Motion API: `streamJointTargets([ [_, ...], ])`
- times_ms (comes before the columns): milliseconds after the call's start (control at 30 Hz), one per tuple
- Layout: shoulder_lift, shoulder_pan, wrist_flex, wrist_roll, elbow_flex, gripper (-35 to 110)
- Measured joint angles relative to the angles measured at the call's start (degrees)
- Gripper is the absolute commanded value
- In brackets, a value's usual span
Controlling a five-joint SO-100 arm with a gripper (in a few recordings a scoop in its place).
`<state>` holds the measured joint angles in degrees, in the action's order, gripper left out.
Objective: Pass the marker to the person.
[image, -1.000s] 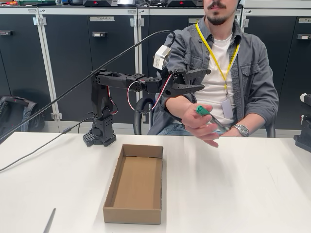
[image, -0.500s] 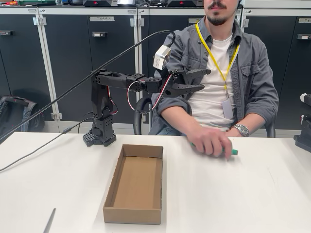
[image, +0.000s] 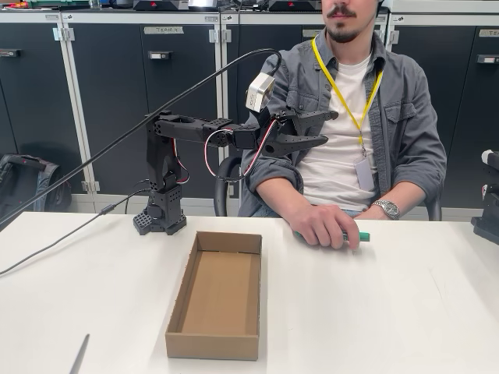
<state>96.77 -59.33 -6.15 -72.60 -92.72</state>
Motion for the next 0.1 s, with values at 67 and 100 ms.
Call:
streamJointTargets([
  [67, 0.0, 0.0, 0.0, 0.0, 0.0, 46],
  [100, 0.0, 0.0, 0.0, 0.0, 0.0, 46],
])
